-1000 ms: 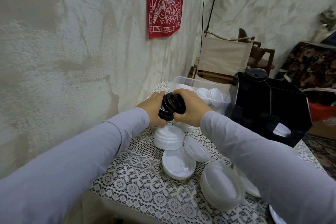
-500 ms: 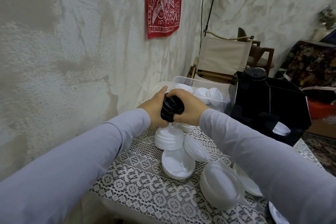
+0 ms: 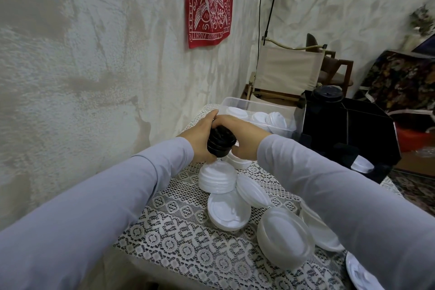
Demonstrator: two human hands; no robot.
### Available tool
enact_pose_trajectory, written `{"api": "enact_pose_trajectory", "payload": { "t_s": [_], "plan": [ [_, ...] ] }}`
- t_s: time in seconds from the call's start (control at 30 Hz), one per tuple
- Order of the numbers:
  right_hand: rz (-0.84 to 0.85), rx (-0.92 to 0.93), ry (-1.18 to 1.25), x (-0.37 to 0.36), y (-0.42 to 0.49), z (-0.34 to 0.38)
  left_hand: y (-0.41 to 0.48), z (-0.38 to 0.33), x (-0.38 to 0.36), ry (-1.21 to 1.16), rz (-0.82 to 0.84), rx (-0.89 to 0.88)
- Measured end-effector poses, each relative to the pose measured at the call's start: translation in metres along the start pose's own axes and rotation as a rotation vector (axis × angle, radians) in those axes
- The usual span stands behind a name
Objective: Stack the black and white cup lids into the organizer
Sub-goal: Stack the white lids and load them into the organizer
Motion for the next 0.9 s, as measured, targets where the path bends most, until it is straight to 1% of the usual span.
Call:
{"api": "enact_pose_trajectory", "payload": {
  "t_s": [0.2,0.33,0.43,0.53,0.57,0.6,0.67,0.73,0.77,0.83,0.9],
  "plan": [
    [0.003,0.01,-0.032,0.004,-0.004,0.006,0.001,-0.001,0.0,0.062,-0.011,-0.003],
    [-0.012,0.018,-0.078,-0.001,-0.007,0.004,0.002,-0.002,-0.002,0.05,0.013,-0.008],
    [-0.04,0.03,-0.049,-0.005,-0.008,-0.002,-0.001,-0.002,0.002,0.049,0.01,0.003],
    [-0.065,0.029,-0.007,-0.006,-0.01,-0.007,-0.004,-0.008,0.006,0.097,-0.001,-0.027],
    [-0.083,0.005,0.069,-0.005,-0.012,-0.009,-0.004,-0.008,0.005,0.106,-0.003,-0.033],
    [-0.119,-0.034,0.198,-0.002,-0.013,-0.011,-0.004,-0.008,0.005,0.113,-0.003,-0.032],
    [-0.251,-0.136,0.489,0.01,-0.015,-0.019,-0.004,-0.008,0.004,0.118,-0.009,-0.032],
    [-0.376,-0.289,0.6,0.019,-0.015,-0.035,-0.003,-0.01,0.005,0.12,-0.018,-0.037],
    [-0.381,-0.385,0.632,0.017,-0.015,-0.044,-0.003,-0.012,0.005,0.124,-0.021,-0.043],
    [-0.322,-0.563,0.755,0.003,-0.018,-0.056,-0.003,-0.019,0.006,0.121,-0.028,-0.064],
    [-0.279,-0.648,0.912,-0.011,-0.021,-0.059,-0.002,-0.026,0.006,0.116,-0.029,-0.083]
  ]
}}
Point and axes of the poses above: each hand's wrist, its own y-axis towards the middle knuckle, its own x-axis out of the back of the hand, z = x × y, the point moved 9 cm from there along y, towards the middle knuckle, and after that the axes turned 9 degrees about y, right-handed, at the moved point
